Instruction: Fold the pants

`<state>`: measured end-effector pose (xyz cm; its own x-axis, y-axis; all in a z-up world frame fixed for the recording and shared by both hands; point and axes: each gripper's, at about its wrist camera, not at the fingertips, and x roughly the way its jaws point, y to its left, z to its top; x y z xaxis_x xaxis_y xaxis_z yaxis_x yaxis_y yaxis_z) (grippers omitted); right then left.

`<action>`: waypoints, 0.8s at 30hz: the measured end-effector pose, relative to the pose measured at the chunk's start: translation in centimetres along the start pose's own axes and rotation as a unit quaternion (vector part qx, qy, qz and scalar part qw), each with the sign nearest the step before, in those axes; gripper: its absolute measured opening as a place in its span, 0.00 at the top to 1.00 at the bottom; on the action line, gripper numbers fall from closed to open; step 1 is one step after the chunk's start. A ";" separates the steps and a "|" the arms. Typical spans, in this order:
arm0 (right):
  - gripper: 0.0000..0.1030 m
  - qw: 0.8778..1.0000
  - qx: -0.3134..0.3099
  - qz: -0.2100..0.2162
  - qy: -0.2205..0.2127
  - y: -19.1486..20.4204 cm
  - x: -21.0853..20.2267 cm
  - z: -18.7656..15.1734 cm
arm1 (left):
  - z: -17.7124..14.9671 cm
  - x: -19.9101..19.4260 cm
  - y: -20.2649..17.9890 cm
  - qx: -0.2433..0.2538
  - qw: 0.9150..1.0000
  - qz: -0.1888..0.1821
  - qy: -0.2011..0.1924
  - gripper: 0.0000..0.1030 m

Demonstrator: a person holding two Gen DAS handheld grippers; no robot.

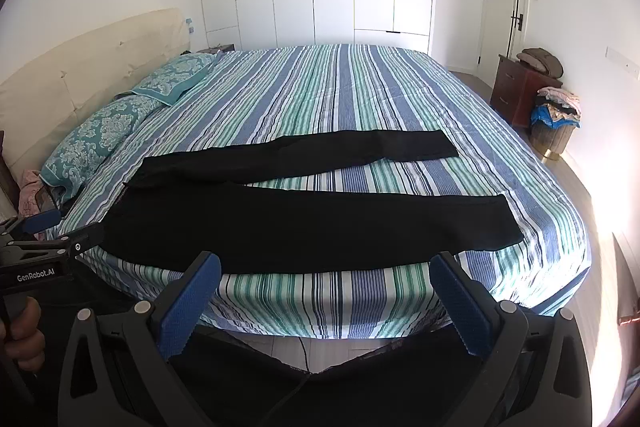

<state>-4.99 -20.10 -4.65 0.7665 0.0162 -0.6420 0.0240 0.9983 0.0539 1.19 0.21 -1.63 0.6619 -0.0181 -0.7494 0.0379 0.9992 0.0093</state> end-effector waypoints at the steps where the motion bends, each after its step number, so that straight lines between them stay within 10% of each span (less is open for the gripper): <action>1: 0.00 1.000 0.001 0.001 -0.001 0.0 0.0 0.0 | 0.0 0.0 0.0 0.000 1.000 0.000 0.000 0.01; 24: 0.00 0.998 -0.018 0.017 -0.057 1.4 -1.1 0.8 | 0.1 -0.1 0.2 0.000 1.000 0.004 -0.012 0.01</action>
<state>-5.30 -18.80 -3.24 0.8346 0.0454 -0.5489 -0.0250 0.9987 0.0446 1.24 0.40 -1.46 0.6796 -0.0101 -0.7335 0.0325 0.9993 0.0163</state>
